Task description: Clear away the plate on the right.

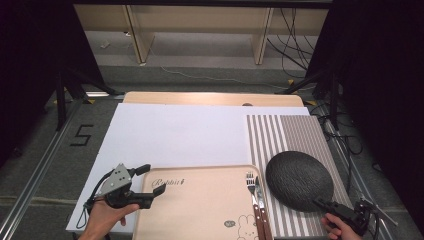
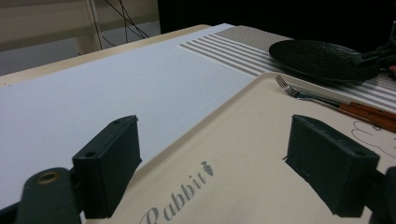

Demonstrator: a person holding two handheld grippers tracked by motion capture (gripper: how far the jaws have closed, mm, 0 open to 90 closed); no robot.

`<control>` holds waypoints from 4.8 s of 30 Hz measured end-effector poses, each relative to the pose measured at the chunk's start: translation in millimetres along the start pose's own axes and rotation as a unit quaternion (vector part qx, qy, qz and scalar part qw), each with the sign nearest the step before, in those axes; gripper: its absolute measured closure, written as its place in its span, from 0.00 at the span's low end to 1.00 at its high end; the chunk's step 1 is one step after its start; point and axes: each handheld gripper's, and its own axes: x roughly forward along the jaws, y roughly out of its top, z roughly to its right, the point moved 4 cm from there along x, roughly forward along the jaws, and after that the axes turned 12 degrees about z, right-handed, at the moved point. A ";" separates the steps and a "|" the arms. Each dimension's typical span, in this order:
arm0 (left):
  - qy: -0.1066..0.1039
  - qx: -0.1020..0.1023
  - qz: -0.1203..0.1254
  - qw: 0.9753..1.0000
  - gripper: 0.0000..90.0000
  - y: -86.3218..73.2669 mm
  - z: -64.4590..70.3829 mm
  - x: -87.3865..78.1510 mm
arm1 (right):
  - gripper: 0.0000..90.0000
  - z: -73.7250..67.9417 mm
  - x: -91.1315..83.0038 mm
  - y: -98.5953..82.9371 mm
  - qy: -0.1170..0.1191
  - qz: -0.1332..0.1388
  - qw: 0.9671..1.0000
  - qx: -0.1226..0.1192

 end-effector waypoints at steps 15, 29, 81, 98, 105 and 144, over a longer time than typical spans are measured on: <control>0.002 0.001 -0.002 1.000 0.19 -0.1 -0.1 -0.2 | 0.95 -5.6 -1.1 3.2 0.026 0.035 0.999 -0.007; 0.002 0.002 -0.003 1.000 0.19 0.1 -0.6 -0.2 | 0.96 -10.1 -3.3 6.8 0.020 0.056 0.998 -0.001; 0.006 -0.005 0.008 1.000 0.19 1.6 -2.5 -1.7 | 0.96 -60.5 10.5 -43.8 0.132 -0.003 0.991 0.017; 0.011 -0.004 0.010 1.000 0.19 2.4 -2.9 -2.9 | 0.96 -80.5 34.4 -86.8 0.149 -0.078 0.985 -0.026; 0.012 -0.006 0.013 1.000 0.19 2.9 -3.2 -3.2 | 0.96 -88.2 40.0 -104.4 0.135 -0.129 0.982 -0.028; 0.009 -0.007 0.016 1.000 0.19 2.7 -3.3 -3.5 | 0.95 -102.8 73.4 -172.7 0.096 -0.246 0.960 -0.096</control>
